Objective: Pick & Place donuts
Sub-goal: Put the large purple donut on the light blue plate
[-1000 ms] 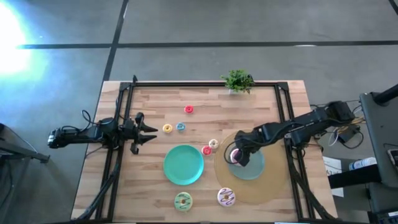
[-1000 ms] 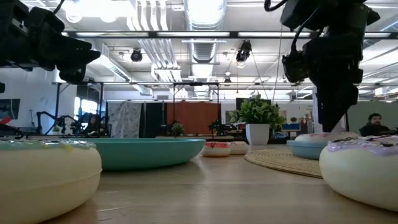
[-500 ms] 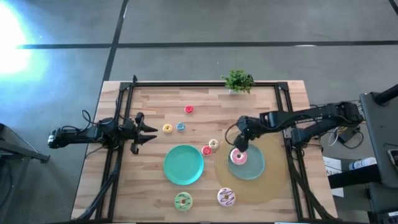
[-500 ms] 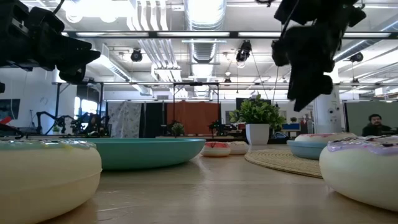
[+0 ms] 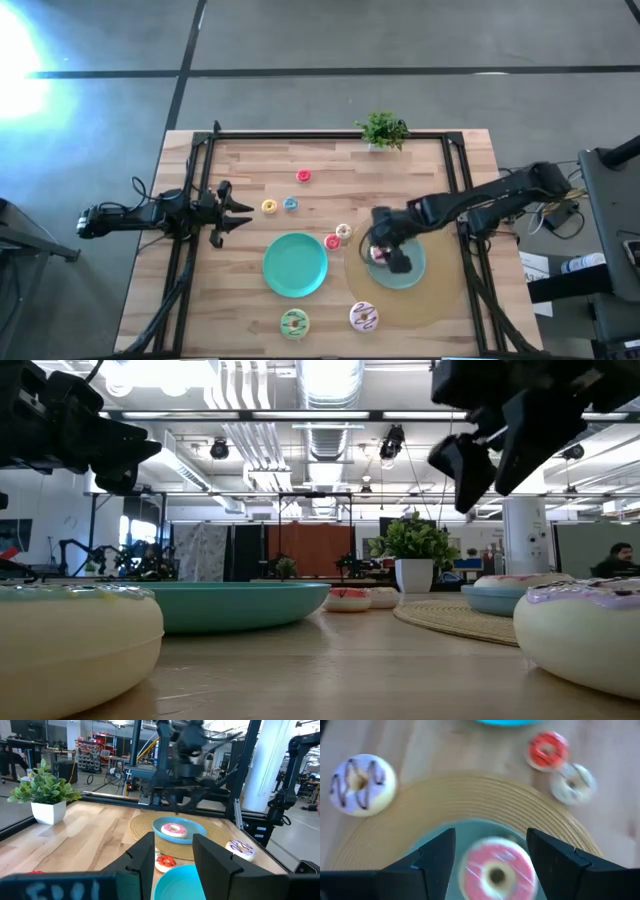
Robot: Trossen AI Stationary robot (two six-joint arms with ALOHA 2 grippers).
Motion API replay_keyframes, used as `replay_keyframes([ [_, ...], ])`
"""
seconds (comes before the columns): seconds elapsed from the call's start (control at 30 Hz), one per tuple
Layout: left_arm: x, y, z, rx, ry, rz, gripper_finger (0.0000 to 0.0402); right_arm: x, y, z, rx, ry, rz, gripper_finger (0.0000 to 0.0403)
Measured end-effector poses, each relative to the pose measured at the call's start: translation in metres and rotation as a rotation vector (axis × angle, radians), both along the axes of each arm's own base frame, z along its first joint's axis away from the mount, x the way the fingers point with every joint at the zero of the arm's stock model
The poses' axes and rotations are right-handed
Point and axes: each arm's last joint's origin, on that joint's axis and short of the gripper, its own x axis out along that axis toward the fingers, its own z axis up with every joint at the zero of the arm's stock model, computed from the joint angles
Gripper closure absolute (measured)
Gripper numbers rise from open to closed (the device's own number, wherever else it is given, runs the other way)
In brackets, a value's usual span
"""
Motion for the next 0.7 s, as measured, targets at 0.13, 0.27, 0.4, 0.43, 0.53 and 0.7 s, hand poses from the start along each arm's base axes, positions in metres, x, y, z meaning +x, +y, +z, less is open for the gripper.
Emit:
replay_keyframes([
  [0.13, 0.0, 0.0, 0.0, 0.0, 0.0, 0.0, 0.0294, 0.021, 0.03, -0.005, -0.001, 0.032, 0.074, 0.0168],
  [0.27, 0.0, 0.0, 0.0, 0.0, 0.0, 0.0, 0.0294, 0.037, 0.062, -0.013, 0.02, 0.075, 0.088, 0.0168],
  [0.4, 0.0, 0.0, 0.0, 0.0, 0.0, 0.0, 0.0294, 0.046, 0.097, -0.02, 0.062, 0.113, 0.101, 0.0168],
  [0.43, 0.0, 0.0, 0.0, 0.0, 0.0, 0.0, 0.0294, 0.048, 0.105, -0.022, 0.072, 0.121, 0.1, 0.0168],
  [0.53, 0.0, 0.0, 0.0, 0.0, 0.0, 0.0, 0.0294, 0.051, 0.124, -0.026, 0.094, 0.143, 0.081, 0.0168],
  [0.7, 0.0, 0.0, 0.0, 0.0, 0.0, 0.0, 0.0294, 0.056, 0.133, -0.03, 0.09, 0.14, 0.038, 0.0168],
])
